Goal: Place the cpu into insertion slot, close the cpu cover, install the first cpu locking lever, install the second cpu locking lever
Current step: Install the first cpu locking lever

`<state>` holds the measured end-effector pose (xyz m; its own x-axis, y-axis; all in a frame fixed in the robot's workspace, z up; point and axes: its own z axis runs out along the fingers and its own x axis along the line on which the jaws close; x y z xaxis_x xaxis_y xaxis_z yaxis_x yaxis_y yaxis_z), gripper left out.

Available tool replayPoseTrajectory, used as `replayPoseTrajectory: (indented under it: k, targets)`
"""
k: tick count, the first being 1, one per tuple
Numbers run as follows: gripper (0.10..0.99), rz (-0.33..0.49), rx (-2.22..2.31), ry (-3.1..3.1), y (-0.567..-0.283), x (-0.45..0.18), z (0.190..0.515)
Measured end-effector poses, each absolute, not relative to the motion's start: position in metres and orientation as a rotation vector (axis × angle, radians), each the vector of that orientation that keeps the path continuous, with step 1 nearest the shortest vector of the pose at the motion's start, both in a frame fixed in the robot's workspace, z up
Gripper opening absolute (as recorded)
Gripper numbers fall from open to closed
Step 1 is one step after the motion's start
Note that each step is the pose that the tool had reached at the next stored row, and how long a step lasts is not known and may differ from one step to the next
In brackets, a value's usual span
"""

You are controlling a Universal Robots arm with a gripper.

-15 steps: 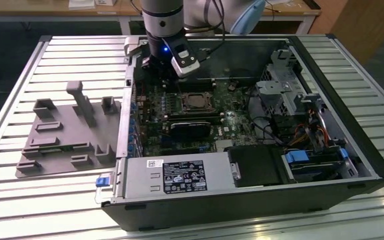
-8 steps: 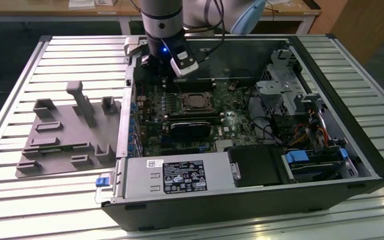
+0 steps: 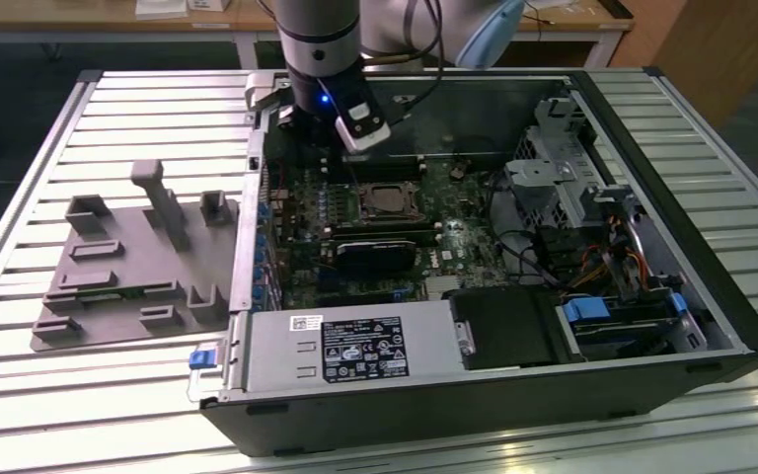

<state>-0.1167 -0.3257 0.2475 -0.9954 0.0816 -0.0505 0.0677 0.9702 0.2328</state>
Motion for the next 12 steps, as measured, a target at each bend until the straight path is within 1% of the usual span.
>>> replayPoseTrajectory:
  k: [5, 12]
  targets:
    - [0.102, 0.415, 0.118, 3.053, -0.3257, -0.1167, 0.2475]
    - [0.102, 0.418, 0.118, 3.053, -0.3257, -0.1091, 0.2470]
